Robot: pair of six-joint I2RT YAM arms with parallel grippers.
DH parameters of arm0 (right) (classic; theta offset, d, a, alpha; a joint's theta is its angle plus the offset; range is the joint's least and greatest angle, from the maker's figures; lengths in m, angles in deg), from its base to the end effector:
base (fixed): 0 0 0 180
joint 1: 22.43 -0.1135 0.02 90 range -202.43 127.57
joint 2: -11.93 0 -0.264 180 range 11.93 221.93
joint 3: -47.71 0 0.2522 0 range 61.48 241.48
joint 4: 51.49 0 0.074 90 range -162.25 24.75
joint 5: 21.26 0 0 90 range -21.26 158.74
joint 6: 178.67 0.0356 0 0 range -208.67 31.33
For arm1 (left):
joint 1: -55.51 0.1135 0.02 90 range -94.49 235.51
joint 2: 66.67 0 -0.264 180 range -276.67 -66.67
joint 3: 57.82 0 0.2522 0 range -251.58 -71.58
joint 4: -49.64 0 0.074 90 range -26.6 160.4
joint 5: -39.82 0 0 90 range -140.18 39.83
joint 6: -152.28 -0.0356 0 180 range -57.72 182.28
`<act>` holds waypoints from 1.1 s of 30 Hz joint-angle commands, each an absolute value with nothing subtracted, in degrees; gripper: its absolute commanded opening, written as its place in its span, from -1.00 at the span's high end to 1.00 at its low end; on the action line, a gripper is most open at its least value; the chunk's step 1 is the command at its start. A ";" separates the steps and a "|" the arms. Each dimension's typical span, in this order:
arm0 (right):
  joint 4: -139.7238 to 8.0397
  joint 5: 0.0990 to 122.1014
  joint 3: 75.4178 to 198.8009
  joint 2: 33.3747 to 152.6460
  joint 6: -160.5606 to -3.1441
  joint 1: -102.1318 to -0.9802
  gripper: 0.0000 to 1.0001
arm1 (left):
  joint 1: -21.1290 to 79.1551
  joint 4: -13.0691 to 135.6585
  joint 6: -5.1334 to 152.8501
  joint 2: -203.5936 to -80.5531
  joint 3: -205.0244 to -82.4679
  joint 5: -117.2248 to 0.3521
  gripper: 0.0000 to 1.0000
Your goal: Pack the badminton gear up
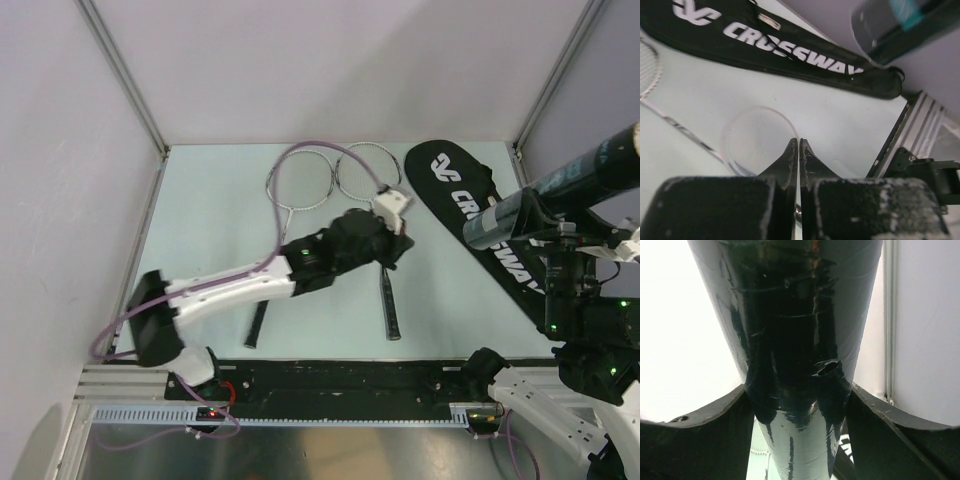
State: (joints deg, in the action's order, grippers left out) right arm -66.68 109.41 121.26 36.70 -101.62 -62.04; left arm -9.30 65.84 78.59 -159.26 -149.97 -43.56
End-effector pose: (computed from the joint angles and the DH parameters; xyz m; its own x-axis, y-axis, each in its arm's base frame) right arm 0.0384 0.0016 0.4697 0.4300 0.1352 -0.8926 0.0318 0.9858 0.1647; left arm 0.1692 -0.3502 0.3440 -0.3562 0.1019 -0.9288 0.7833 0.5745 -0.2374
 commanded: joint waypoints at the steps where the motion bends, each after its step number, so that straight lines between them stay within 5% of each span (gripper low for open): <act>1: -74.86 103.62 121.19 38.41 -97.18 -61.80 0.54 | -6.56 64.14 84.55 -146.60 -142.76 -39.31 1.00; 15: -91.95 61.78 115.48 51.50 -85.59 -66.32 0.55 | -1.90 76.54 82.18 -109.15 -131.07 -35.42 1.00; 33: -86.17 58.94 114.82 66.95 -94.48 -85.60 0.54 | -1.87 99.36 86.33 -107.52 -145.55 -50.11 1.00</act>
